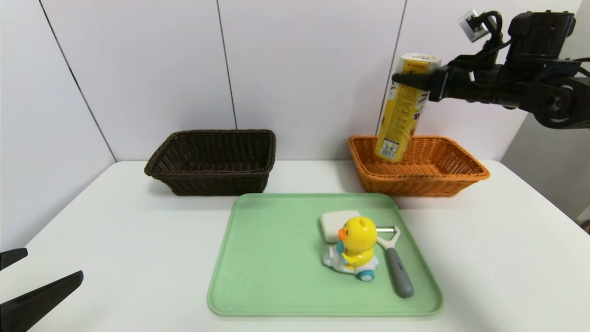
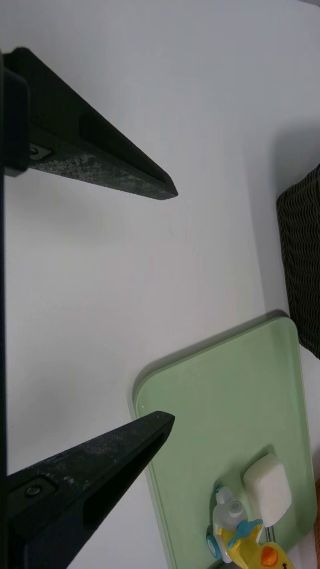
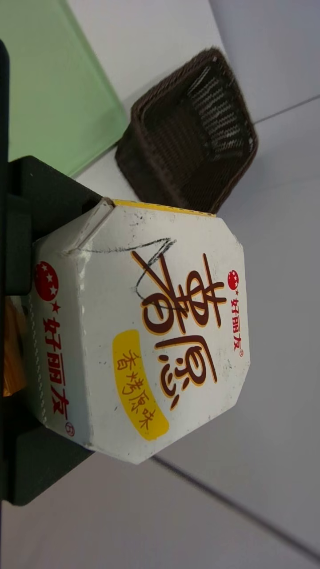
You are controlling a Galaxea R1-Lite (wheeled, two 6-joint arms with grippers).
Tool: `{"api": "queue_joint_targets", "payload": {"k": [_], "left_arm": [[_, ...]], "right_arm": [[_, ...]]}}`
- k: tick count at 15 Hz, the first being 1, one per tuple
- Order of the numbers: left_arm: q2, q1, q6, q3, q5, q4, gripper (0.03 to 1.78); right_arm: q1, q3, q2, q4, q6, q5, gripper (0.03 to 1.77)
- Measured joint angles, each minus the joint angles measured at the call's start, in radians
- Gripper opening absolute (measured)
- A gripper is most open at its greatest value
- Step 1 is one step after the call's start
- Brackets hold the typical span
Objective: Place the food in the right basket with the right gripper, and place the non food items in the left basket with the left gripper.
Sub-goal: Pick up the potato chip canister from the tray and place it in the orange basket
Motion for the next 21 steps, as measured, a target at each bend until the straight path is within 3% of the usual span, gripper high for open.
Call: {"api": "queue_joint_targets", "payload": {"k": [6,14,21], "left_arm": [[0.002,0.001,0.0,-0.001,-0.001,0.001,1.69],[0.007,0.0,0.001,0.0,0.001,0.005,1.69],[0.035,-0.001,0.001,0.0,0.0,-0.001,1.69]], "right_arm": [[-0.084,0.069,0.041,-0.016,-0.079,-0.003,0.83],[-0.13,0.039,0.131,-0.109,-0.074,-0.003,0.83],[-0.133,-0.013,0.2,-0.111,-0.066,0.0,0.83]]}}
